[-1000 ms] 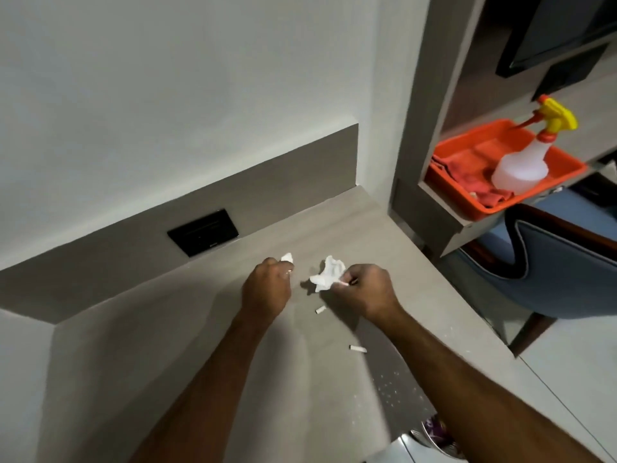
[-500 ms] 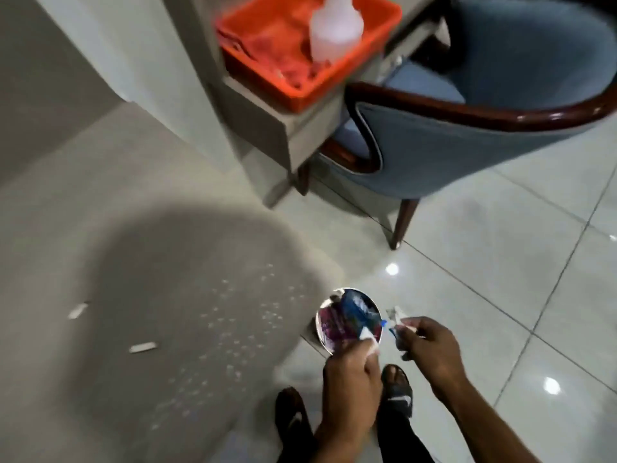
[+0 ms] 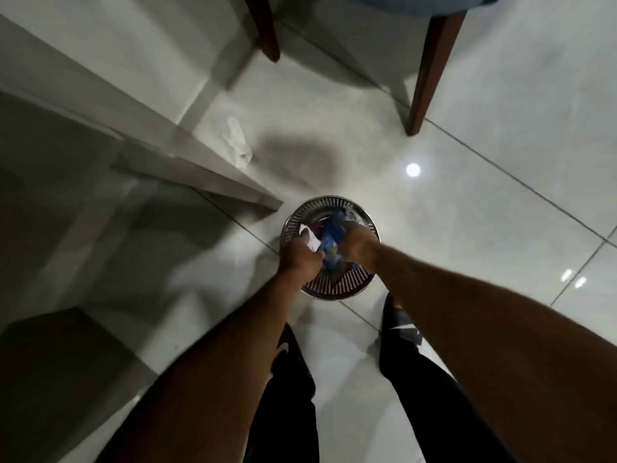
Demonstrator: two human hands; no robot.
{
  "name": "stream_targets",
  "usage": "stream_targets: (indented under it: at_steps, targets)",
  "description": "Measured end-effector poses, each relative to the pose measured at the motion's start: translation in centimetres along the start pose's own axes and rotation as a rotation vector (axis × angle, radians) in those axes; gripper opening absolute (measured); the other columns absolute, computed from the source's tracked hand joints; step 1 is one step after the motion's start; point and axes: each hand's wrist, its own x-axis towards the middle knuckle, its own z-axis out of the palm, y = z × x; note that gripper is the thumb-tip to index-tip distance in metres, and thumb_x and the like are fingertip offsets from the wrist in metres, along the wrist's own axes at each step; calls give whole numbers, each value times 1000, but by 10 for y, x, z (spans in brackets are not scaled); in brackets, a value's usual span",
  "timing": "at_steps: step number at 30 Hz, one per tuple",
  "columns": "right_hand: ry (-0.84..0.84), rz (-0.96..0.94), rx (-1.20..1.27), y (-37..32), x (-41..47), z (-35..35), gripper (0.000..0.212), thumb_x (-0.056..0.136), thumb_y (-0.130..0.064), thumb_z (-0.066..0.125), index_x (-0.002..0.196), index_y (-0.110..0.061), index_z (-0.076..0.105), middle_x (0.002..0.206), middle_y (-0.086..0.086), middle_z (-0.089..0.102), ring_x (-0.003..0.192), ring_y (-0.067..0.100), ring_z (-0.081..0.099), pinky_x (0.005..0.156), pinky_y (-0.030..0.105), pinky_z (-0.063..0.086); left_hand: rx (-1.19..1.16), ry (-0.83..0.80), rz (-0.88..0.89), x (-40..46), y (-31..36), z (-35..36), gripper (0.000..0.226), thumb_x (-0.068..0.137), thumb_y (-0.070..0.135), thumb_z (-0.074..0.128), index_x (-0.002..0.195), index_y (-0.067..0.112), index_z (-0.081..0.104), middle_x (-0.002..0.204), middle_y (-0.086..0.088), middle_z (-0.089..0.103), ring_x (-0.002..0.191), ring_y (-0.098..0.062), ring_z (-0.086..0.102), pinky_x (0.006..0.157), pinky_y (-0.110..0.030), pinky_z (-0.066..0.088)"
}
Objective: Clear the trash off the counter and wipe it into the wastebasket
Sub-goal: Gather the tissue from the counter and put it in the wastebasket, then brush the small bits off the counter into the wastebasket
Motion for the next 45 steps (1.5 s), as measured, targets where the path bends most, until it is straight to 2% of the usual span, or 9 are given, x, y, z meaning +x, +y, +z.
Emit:
stream_targets:
  at_steps: [7, 15, 20, 23, 27, 31, 35, 42, 45]
  targets:
    - [224, 103, 305, -7, -45, -16, 27, 87, -18, 58, 109, -12, 72, 104, 13, 74, 95, 30, 72, 84, 42, 60, 113, 158, 52, -36, 23, -18, 22, 85, 15, 56, 105, 13, 66, 105, -14, 72, 87, -31, 64, 66, -29, 45]
    - [594, 2, 674, -75, -256, -108, 12, 83, -13, 63, 79, -18, 73, 79, 4, 76, 77, 27, 73, 76, 48, 62, -100, 387, 504, -249, 116, -119, 29, 92, 13, 52, 116, 9, 67, 108, -14, 71, 103, -29, 64, 89, -35, 47]
    - [671, -335, 710, -190, -383, -130, 15, 87, -11, 69, 85, -24, 74, 71, -4, 75, 64, 10, 72, 66, 23, 60, -252, 795, 764, -372, 94, -237, 19, 92, 22, 54, 102, 17, 70, 87, -2, 75, 82, -16, 67, 74, -27, 51]
    - [689, -608, 453, -277, -422, -106, 17, 83, -8, 75, 91, -23, 77, 84, -9, 75, 77, -5, 68, 74, 4, 49, -310, 1038, 587, -388, 29, -329, 16, 89, 18, 59, 95, 14, 73, 88, -6, 76, 80, -19, 69, 74, -30, 55]
    - [446, -880, -191, -371, -429, -45, 18, 89, -26, 65, 102, -19, 77, 96, 5, 71, 88, 21, 67, 82, 33, 52, 158, 999, 183, -360, -66, -422, 33, 88, 21, 55, 116, 10, 66, 104, -17, 68, 96, -37, 63, 81, -42, 51]
    - [366, -855, -704, -421, -415, 8, 26, 92, -15, 55, 115, -15, 68, 111, 11, 63, 100, 32, 63, 86, 37, 55, 418, 781, 236, -331, -112, -445, 52, 88, 25, 57, 138, 15, 51, 118, -17, 59, 105, -39, 55, 92, -43, 48]
    - [406, -792, -833, -430, -412, 29, 27, 94, -11, 48, 110, -7, 69, 107, 15, 64, 94, 33, 64, 80, 37, 56, 294, 824, 301, -326, -110, -432, 28, 78, 0, 59, 101, 6, 72, 93, -20, 64, 86, -40, 62, 75, -41, 54]
    - [690, -805, -151, -356, -428, -12, 15, 89, -20, 56, 92, -15, 71, 91, 5, 68, 84, 20, 62, 75, 28, 48, -103, 1066, 492, -387, -62, -369, 38, 82, 10, 40, 92, 4, 76, 86, -15, 71, 81, -34, 69, 74, -36, 55]
    - [988, -633, 150, -268, -412, -40, 9, 88, -24, 60, 89, -26, 69, 85, -11, 66, 80, 4, 60, 72, 11, 43, -212, 901, 756, -414, -23, -290, 27, 90, 14, 51, 90, 9, 77, 91, 2, 74, 83, -16, 66, 75, -26, 52]
